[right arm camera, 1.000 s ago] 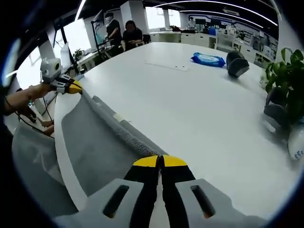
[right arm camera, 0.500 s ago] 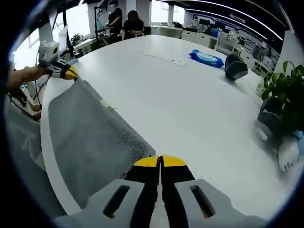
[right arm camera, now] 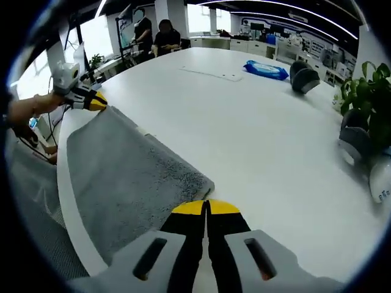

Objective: Fold the towel on the table until its edges align and the towel forms a compact rectangular stack.

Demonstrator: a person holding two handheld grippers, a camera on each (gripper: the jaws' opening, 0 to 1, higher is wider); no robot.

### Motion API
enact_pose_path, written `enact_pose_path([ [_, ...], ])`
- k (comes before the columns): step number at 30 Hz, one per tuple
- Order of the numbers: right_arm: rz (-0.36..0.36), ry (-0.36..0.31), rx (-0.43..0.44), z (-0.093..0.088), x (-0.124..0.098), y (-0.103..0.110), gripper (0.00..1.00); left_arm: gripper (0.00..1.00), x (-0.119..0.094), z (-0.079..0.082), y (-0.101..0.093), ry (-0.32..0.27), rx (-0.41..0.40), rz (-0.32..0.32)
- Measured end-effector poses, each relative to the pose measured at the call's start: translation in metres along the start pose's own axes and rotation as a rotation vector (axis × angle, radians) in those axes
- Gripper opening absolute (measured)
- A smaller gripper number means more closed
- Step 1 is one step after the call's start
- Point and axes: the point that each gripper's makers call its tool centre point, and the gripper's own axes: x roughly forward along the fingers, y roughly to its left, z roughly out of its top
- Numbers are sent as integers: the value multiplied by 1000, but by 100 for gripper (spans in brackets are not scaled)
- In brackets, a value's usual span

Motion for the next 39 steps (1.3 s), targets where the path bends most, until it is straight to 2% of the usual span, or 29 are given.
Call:
enact_pose_path([
  [4, -6, 8, 3, -8, -2, -1, 0, 15, -14, 21, -5, -134, -99, 31],
  [7, -4, 3, 11, -8, -1, -2, 0, 17, -21, 25, -24, -151, -82, 12],
  [9, -13, -5, -7, -3, -3, -3, 0, 17, -22, 30, -49, -176, -96, -69],
  [12, -15, -52, -39, 16, -6, 0, 0, 16, -20, 34, -92, -153, -76, -191],
  [14, -4, -73, -85, 27, -6, 4, 0, 15, -18, 36, -115, -128, -44, -239],
  [15, 36, -76, -157, 34, -3, 13, 0, 12, -18, 38, -133, -120, -27, -277],
  [17, 118, -54, -284, 40, 2, 36, 0, 1, -19, 42, -172, -113, 27, -371],
  [18, 128, -38, -331, 42, 4, 42, 0, 1, -17, 42, -183, -105, 23, -385],
  [20, 186, -15, -433, 45, 10, 63, 0, 1, -14, 45, -204, -100, 69, -421],
  [23, 287, 77, -599, 36, 17, 90, 0, 1, -8, 44, -231, -67, 115, -467],
  [24, 310, 125, -666, 28, 20, 97, 0, 1, -3, 43, -237, -49, 123, -456],
  [25, 314, 136, -698, 27, 21, 100, 0, 1, 0, 40, -242, -23, 134, -462],
  [26, 330, 173, -778, 21, 23, 106, 0, 1, 2, 35, -248, 15, 146, -467],
  [28, 362, 235, -853, 9, 27, 113, 0, 1, 8, 34, -256, 34, 185, -447],
  [30, 416, 355, -833, -13, 28, 118, 0, 2, 15, 29, -258, 58, 193, -414],
  [31, 374, 312, -839, 0, 31, 117, 0, 2, 20, 24, -259, 82, 190, -401],
  [32, 364, 363, -831, -2, 31, 114, 0, 2, 23, 17, -258, 119, 181, -383],
  [34, 354, 391, -823, -2, 33, 115, 0, 1, 26, 21, -260, 97, 156, -377],
  [35, 353, 404, -817, -2, 33, 115, 0, 1, 26, 20, -259, 119, 132, -364],
  [36, 358, 410, -820, -2, 33, 114, 0, 1, 25, 20, -259, 116, 147, -366],
  [37, 390, 423, -852, -3, 32, 114, 0, 1, 25, 20, -260, 102, 219, -363],
  [39, 411, 432, -844, -3, 32, 113, 0, 1, 24, 20, -262, 85, 357, -372],
])
